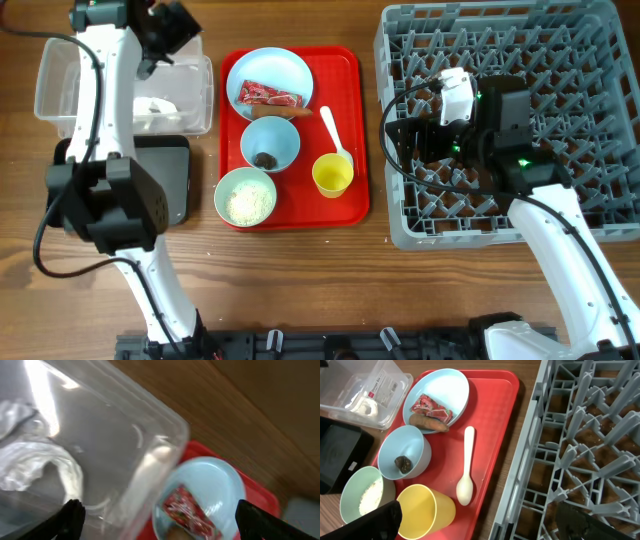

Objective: Sort waste into correct bins and load items into the dishwasher rack

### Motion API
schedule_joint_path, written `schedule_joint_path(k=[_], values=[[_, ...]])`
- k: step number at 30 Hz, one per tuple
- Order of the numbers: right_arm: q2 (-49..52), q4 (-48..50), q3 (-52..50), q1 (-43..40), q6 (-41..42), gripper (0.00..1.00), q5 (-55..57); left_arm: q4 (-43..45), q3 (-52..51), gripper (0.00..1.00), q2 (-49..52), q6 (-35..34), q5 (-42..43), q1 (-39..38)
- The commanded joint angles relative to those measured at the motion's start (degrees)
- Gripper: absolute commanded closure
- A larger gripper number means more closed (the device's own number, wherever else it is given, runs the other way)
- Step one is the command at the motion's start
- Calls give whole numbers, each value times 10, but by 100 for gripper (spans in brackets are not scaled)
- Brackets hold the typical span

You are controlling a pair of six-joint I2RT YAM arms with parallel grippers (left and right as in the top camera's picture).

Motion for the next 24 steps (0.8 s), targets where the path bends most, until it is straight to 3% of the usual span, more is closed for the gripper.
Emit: schedule_joint_path(k=[1, 9, 15, 24], values=[[7, 5, 12, 2, 7, 0, -11, -11, 1, 3, -18, 40, 68, -60], [7, 3, 12, 2, 8, 0, -11, -7, 1, 4, 83, -74, -27, -167], [7, -1, 12, 2, 8, 0, -11, -1, 1, 4, 130, -191, -106, -180], [7, -1, 12, 2, 8, 0, -11, 4, 1, 0, 161, -209, -103, -182]])
